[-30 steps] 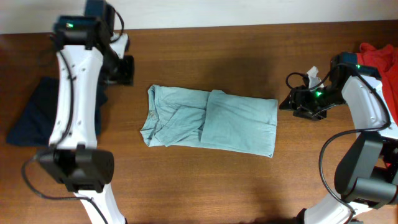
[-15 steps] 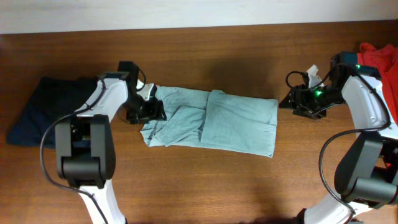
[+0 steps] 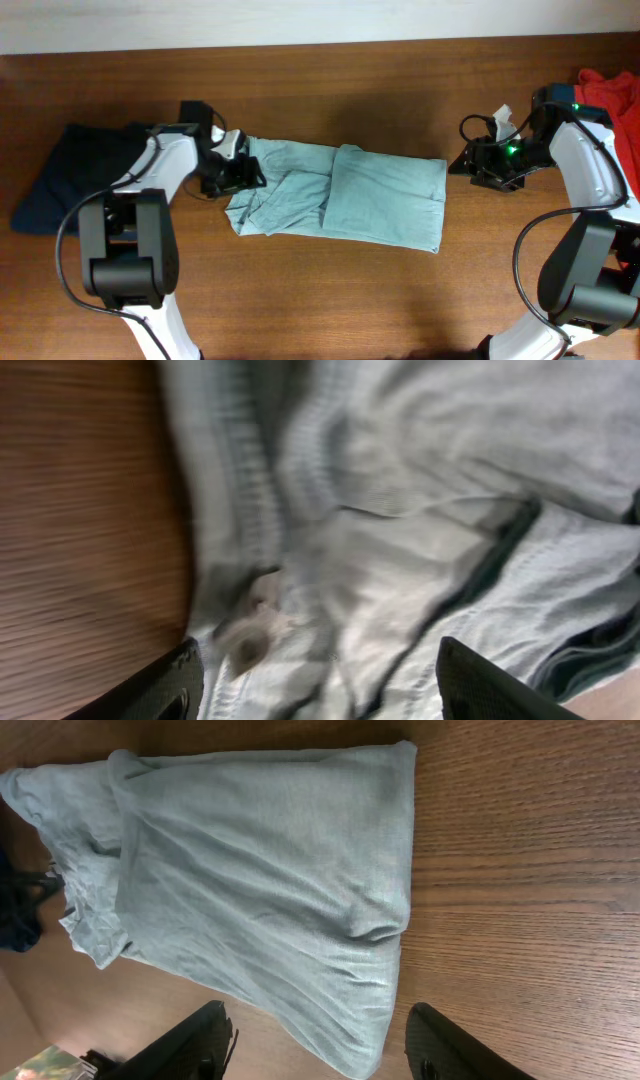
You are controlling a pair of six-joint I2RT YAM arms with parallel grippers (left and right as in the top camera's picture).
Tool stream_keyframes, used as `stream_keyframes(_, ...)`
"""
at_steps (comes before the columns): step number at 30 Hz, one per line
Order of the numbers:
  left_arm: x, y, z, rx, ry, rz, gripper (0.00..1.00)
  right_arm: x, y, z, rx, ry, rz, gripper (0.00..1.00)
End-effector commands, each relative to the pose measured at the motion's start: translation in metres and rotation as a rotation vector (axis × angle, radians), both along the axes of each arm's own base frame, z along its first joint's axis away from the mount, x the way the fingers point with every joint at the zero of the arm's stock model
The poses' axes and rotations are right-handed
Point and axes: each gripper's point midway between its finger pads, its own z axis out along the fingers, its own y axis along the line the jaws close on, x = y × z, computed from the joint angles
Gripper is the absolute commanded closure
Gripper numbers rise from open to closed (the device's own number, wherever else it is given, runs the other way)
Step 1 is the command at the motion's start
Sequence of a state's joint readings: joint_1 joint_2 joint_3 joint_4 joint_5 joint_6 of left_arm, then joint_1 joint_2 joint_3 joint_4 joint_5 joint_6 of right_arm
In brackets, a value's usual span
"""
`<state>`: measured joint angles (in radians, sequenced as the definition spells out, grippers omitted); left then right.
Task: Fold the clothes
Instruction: 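Grasp the left end of the strip with the left gripper, then fold the left end rightward over the stack with the left gripper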
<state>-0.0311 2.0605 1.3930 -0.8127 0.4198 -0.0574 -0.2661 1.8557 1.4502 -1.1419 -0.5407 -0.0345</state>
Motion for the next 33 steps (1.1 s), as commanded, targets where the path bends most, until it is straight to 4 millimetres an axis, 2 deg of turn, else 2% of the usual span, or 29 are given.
stream_keyframes(1,-0.012,0.036,-0.019,0.052,0.044,0.02,0.25,0.004,0.002,0.009,0.002,-0.039,0.016,0.38)
stream_keyframes(4,-0.016,0.038,-0.023,0.053,0.044,-0.004,0.23,0.006,0.001,0.01,0.0,-0.045,0.016,0.38)
stream_keyframes(10,-0.032,0.024,-0.036,0.045,0.052,-0.076,0.23,0.006,0.002,0.01,0.001,-0.044,0.015,0.38)
stream_keyframes(17,-0.045,0.0,-0.051,-0.019,0.035,-0.116,0.23,0.005,0.002,0.01,0.002,-0.041,0.016,0.37)
stream_keyframes(20,-0.052,-0.01,-0.053,-0.058,0.046,-0.126,0.27,0.004,0.002,0.009,0.003,-0.036,0.016,0.37)
stream_keyframes(25,-0.054,-0.015,-0.052,-0.085,0.047,-0.13,0.34,0.003,0.002,0.009,0.004,-0.034,0.015,0.37)
stream_keyframes(29,-0.054,-0.018,-0.051,-0.093,0.043,-0.136,0.53,0.003,0.002,0.009,0.004,-0.032,0.013,0.37)
stream_keyframes(30,-0.054,-0.017,-0.052,-0.091,0.044,-0.135,0.67,0.003,0.003,0.009,0.005,-0.032,0.013,0.37)
stream_keyframes(33,-0.054,-0.017,-0.051,-0.09,0.043,-0.133,0.84,0.003,0.003,0.009,0.005,-0.029,0.013,0.37)
